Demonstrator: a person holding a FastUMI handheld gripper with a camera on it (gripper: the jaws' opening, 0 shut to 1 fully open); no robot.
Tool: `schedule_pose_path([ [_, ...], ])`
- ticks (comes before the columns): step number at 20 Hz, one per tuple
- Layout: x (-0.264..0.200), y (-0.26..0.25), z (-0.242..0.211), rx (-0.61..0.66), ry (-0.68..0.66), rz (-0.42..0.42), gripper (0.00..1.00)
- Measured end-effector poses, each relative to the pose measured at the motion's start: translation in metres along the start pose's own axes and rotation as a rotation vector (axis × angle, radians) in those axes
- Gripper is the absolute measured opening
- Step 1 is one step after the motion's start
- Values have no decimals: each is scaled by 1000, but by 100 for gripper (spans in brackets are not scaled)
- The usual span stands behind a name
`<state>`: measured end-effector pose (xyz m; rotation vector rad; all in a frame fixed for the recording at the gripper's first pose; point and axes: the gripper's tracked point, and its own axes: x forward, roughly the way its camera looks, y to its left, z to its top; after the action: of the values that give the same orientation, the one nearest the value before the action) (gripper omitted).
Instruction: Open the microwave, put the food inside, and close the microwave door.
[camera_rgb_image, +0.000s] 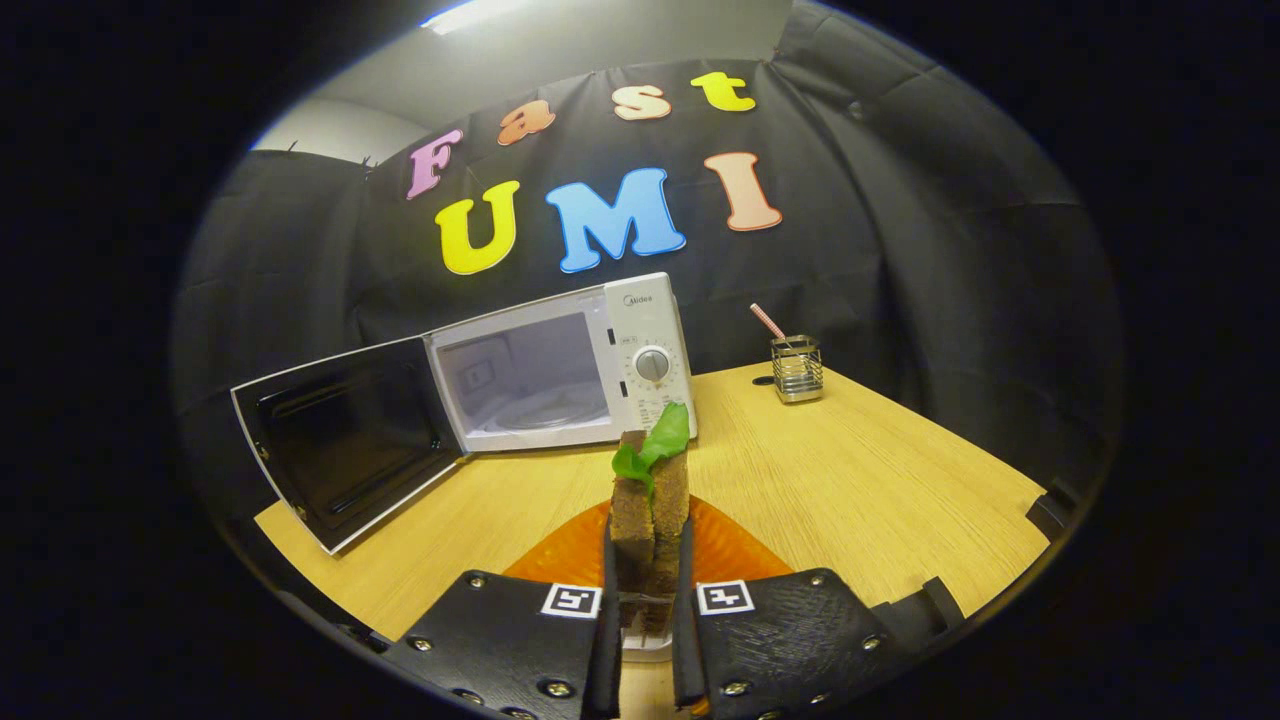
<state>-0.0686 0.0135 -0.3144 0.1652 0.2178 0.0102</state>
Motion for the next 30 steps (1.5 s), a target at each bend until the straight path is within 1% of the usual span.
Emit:
schedule_pose_path([
  [5,4,23,37,-39,-69,40,20],
  [8,19,51,55,-24,-96,108,20],
  [10,34,78,63,11,-97,180,20],
  [14,69,107,72,44,-96,233,20],
  [17,96,126,74,117,-85,269,20],
  [20,124,134,77,240,-72,284,20],
  [22,141,133,75,333,-66,275,20],
  [25,161,127,72,436,-76,243,20],
  [28,177,130,73,605,-92,256,20],
  [30,189,129,69,701,-103,232,20],
])
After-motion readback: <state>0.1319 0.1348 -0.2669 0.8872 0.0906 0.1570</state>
